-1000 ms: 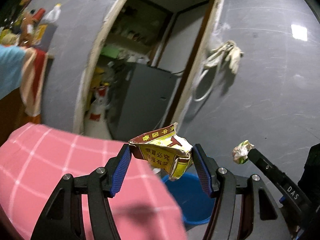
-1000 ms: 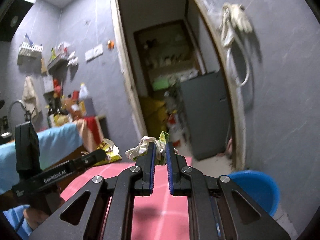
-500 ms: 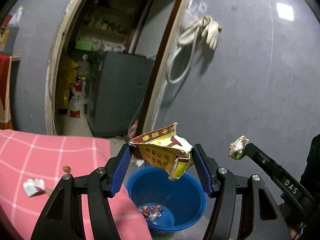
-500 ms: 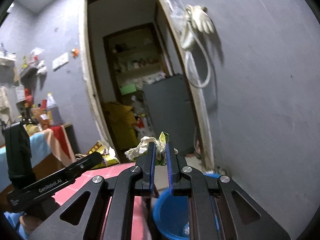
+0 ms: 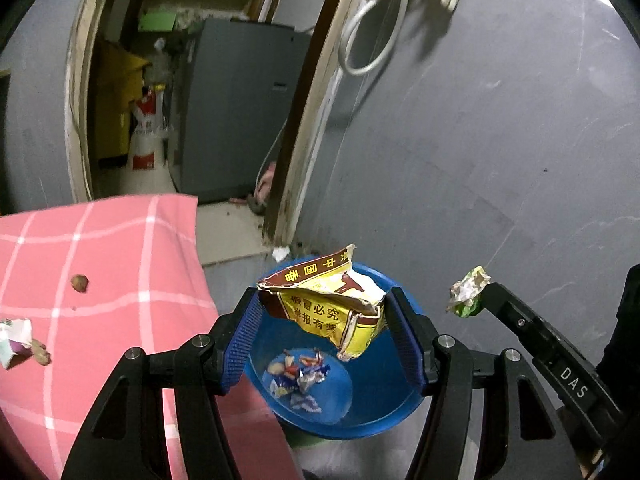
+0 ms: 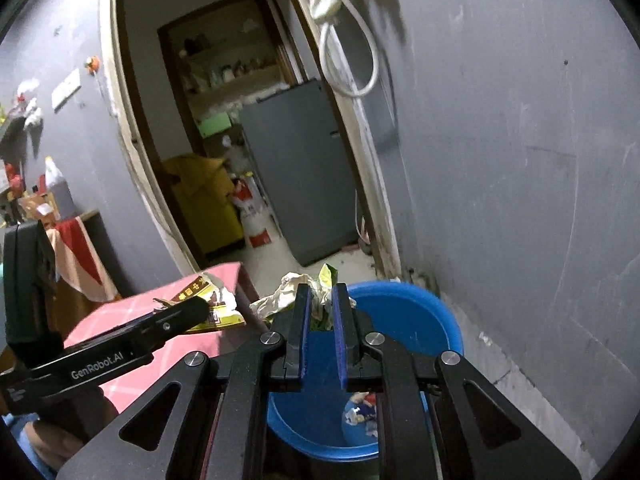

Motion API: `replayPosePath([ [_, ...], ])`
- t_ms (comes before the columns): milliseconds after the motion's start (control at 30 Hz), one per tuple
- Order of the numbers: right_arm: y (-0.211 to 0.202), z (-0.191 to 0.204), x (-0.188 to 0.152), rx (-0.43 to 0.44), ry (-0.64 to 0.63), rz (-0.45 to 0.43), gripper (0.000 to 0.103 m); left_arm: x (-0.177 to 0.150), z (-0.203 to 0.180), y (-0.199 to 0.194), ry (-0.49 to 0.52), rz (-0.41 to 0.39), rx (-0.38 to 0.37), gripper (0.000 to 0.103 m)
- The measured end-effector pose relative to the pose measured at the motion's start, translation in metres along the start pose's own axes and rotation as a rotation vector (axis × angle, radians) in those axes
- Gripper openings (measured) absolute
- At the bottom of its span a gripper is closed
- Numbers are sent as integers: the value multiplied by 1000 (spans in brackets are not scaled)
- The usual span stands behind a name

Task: Collect trash
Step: 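Open both tools to drop the scrap and yellow wrapper into the bucket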

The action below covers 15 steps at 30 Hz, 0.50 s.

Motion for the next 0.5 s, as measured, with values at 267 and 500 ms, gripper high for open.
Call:
replayPosePath([
  [267, 17, -9, -9, -24, 20, 58, 10, -16, 5, 25, -29, 92, -28, 58],
  [500, 18, -14, -8, -43, 37, 65, 21, -18, 8, 27, -56, 110, -35, 62],
])
Point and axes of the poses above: each gripper's, at about its wrist camera, not at the fingertips, and y roughly the way its jaws point, z to its left, x to its top, the point moved 9 cm from there along y, roughly the way its jaws point, and after that the axes turned 8 degrees about y, right-handed, at the moved point
